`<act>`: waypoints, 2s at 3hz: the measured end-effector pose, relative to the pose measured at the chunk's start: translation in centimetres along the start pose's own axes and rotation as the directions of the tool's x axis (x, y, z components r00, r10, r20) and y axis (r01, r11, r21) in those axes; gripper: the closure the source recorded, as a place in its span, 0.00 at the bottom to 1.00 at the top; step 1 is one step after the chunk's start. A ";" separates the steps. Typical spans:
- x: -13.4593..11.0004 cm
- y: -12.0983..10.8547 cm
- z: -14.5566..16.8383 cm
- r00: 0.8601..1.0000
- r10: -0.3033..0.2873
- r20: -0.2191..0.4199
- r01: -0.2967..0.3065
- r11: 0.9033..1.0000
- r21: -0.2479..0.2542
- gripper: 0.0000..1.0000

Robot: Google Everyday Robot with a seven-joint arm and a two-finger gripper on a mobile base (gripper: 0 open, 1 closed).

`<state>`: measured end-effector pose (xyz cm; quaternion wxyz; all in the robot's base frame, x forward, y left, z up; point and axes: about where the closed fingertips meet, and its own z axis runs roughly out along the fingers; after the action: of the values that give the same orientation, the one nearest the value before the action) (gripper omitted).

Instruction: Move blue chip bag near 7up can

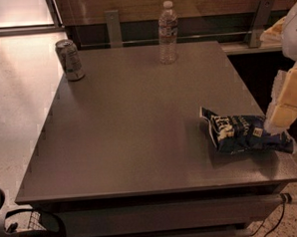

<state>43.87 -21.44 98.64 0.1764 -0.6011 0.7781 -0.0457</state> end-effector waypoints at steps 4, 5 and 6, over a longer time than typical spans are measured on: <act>4.1 1.0 4.0 0.957 0.112 0.268 -0.096 0.993 -0.071 0.00; 4.5 1.4 6.2 0.935 0.148 0.322 -0.114 0.986 -0.121 0.00; 4.3 1.7 8.7 0.926 0.174 0.334 -0.120 0.977 -0.177 0.00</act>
Offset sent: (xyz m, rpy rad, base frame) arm -0.0010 -0.0345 -0.0308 0.2408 -0.0049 -0.0084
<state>44.22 -23.87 89.06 0.2671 -0.5512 0.7790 0.1344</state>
